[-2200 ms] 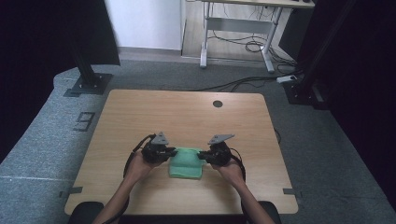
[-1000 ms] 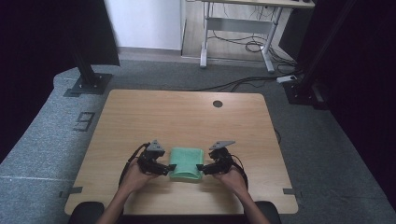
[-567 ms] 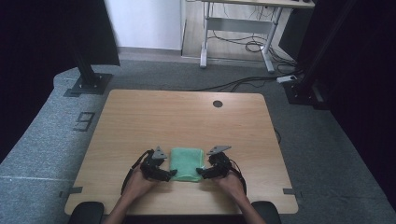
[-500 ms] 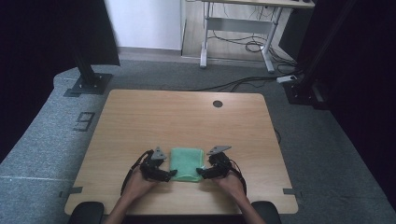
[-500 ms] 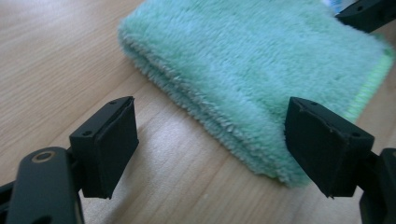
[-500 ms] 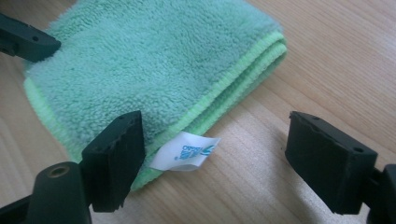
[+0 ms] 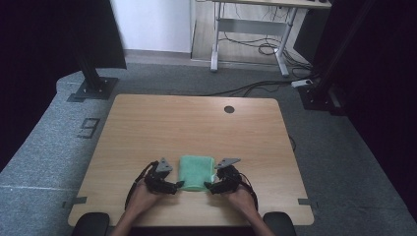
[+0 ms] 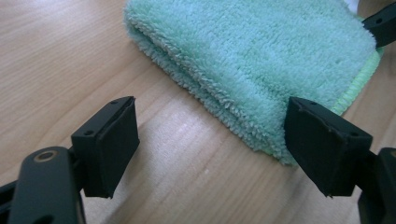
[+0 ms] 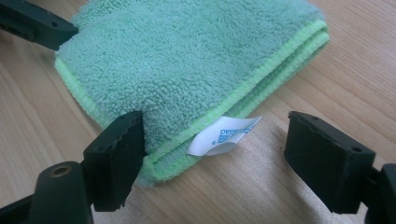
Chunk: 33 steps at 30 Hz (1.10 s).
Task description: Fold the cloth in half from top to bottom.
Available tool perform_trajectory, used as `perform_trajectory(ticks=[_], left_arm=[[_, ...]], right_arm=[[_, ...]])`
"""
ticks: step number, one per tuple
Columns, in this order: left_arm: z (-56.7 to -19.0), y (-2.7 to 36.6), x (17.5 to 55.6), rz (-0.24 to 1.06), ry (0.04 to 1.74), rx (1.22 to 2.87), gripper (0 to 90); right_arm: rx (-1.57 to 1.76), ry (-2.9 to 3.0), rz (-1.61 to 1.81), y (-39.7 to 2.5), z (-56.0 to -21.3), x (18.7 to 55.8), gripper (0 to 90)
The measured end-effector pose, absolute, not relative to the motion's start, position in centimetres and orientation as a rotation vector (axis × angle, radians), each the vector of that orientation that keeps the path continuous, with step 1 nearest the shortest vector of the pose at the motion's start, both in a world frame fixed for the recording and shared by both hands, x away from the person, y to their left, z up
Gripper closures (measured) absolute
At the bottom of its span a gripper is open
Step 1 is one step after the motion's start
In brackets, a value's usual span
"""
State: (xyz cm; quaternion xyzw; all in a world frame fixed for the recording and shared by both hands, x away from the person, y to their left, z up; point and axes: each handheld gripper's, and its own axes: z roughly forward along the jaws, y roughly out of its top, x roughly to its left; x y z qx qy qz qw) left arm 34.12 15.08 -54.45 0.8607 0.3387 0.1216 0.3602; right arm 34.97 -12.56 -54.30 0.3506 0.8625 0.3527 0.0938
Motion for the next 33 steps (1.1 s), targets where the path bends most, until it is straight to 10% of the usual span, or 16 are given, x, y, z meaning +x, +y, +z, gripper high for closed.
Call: perform_trajectory(ticks=[33], left_arm=[[-54.5,14.4,40.3,0.373,0.970,2.187,14.9]], right_arm=[[1.078,2.481,1.027,-12.9,-54.3,40.7,21.9]])
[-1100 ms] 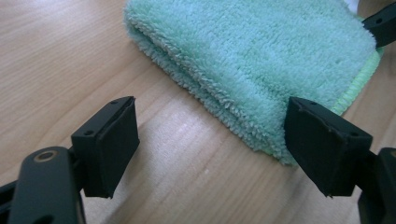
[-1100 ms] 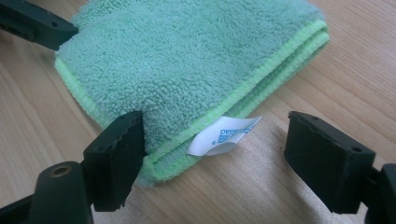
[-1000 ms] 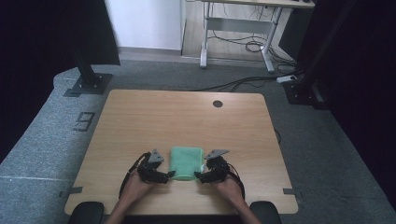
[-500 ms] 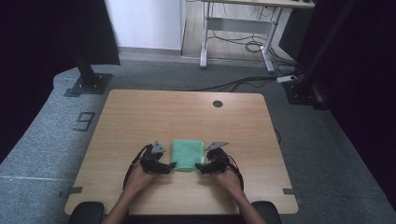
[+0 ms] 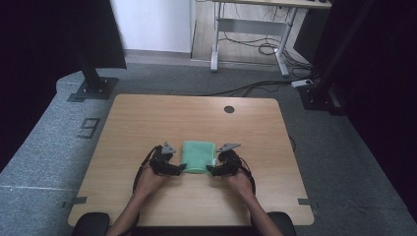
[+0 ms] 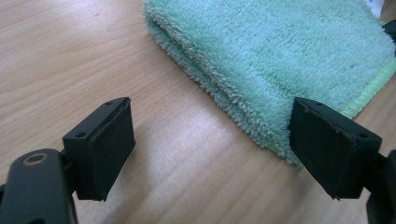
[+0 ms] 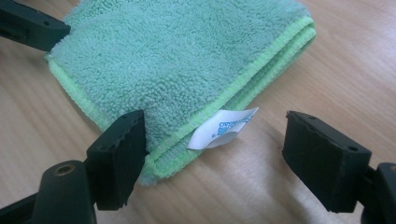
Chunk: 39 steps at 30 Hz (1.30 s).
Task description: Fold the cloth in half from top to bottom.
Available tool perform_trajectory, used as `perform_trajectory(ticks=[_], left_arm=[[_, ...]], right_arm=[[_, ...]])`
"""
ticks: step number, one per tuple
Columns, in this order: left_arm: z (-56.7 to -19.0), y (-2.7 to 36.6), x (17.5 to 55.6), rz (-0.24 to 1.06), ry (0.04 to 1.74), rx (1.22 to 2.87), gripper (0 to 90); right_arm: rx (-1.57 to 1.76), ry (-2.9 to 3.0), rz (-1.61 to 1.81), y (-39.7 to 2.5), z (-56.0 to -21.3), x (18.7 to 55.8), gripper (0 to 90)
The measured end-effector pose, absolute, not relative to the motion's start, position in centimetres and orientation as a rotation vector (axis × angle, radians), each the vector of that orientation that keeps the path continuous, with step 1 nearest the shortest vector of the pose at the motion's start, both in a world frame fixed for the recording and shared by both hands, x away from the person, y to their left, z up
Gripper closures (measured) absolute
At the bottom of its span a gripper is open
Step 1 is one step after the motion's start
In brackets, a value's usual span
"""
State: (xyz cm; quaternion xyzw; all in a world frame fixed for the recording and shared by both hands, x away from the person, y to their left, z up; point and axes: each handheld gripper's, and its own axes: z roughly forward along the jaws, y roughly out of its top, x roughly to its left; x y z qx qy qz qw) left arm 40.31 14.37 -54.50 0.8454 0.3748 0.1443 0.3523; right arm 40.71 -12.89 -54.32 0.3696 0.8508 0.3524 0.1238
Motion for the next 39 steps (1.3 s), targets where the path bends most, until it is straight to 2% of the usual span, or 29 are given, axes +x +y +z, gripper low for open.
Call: perform_trajectory(ticks=[12,21,28,39], left_arm=[[-54.3,14.2,40.9,0.372,0.993,2.182,14.9],[-53.2,13.8,40.5,0.369,0.944,2.179,14.8],[-52.0,13.5,39.8,0.334,0.899,2.177,13.9],[-51.1,14.3,38.5,0.319,0.872,2.174,10.6]], right_arm=[[1.078,2.479,1.057,-13.2,-54.5,41.6,23.1],[1.047,2.479,1.054,-13.3,-53.9,41.5,23.1],[1.028,2.475,1.078,-13.8,-53.1,40.9,21.2],[0.977,2.486,1.112,-14.4,-51.5,39.5,13.6]])
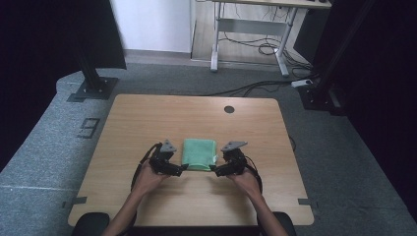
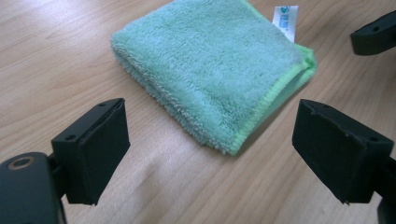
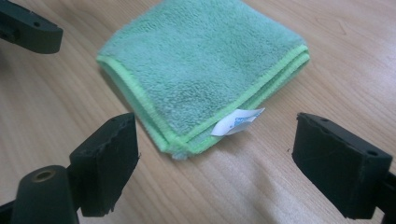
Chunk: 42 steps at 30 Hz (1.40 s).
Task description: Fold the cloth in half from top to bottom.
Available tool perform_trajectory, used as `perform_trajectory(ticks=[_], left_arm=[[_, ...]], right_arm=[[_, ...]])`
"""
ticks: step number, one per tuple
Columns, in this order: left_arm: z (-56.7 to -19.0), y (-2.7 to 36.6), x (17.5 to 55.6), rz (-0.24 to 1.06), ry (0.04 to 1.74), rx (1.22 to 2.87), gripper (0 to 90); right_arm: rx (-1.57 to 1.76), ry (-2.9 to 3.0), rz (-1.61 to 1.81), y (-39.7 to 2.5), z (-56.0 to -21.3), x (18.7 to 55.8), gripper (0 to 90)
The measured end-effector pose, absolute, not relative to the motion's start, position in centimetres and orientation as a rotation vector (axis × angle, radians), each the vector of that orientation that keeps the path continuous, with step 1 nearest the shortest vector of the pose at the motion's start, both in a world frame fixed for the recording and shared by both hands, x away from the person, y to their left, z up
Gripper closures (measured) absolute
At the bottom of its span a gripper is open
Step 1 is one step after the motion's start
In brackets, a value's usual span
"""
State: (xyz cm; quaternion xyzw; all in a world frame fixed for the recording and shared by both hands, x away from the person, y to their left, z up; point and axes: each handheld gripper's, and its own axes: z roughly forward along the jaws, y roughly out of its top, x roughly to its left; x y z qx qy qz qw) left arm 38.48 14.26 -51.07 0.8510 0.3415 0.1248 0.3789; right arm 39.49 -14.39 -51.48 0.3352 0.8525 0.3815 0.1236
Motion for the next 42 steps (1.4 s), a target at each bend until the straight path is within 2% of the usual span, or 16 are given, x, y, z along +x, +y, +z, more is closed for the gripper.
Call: perform_trajectory(ticks=[3,11,14,28,42], left_arm=[[-50.9,14.6,38.1,0.325,0.869,2.172,10.0],[-50.3,15.9,36.9,0.348,0.862,2.169,6.4],[-50.2,16.6,36.5,0.358,0.865,2.162,4.9],[-51.5,20.1,34.7,0.380,0.912,2.181,0.0],[-54.3,21.8,34.4,0.376,0.984,2.221,0.0]], right_arm=[[0.974,2.485,1.128,-14.7,-51.1,39.1,12.7],[0.978,2.482,1.109,-15.9,-50.5,38.2,1.6],[0.986,2.469,1.097,-16.6,-50.3,37.8,0.0],[1.070,2.393,1.056,-20.6,-50.2,36.2,0.0],[1.153,2.373,0.941,-23.2,-53.9,35.5,0.0]])
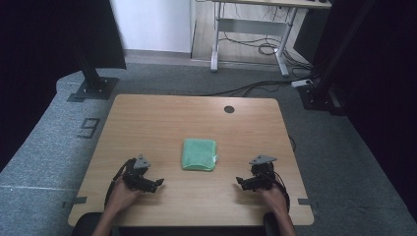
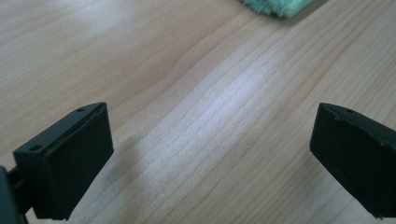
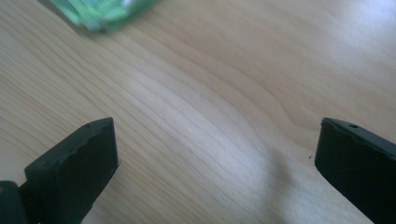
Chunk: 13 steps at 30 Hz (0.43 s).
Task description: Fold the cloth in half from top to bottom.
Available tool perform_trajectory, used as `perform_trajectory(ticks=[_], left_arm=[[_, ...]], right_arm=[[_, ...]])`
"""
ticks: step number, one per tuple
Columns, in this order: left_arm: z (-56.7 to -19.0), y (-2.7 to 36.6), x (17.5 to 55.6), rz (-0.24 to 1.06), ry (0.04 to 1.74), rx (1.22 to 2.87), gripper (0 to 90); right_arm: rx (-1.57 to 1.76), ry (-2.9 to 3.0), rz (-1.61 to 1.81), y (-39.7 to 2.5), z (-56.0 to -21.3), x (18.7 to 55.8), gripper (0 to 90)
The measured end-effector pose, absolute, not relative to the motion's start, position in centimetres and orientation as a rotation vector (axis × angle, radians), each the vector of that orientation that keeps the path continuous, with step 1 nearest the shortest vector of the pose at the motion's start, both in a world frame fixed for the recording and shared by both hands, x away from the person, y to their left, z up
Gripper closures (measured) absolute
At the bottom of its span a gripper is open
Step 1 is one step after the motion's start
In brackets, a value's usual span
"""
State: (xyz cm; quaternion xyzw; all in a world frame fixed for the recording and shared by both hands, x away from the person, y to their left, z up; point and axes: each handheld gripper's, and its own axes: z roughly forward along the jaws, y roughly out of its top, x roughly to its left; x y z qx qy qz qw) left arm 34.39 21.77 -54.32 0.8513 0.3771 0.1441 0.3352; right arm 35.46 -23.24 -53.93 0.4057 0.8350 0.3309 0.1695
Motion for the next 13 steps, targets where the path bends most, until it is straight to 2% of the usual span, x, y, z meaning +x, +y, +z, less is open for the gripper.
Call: perform_trajectory(ticks=[5,13], left_arm=[[-54.9,21.9,34.6,0.367,1.000,2.240,0.0],[-54.9,21.8,34.6,0.370,1.006,2.242,0.0]], right_arm=[[1.188,2.368,0.954,-23.9,-55.4,35.4,0.0],[1.191,2.329,0.986,-24.1,-55.7,35.4,0.0]])
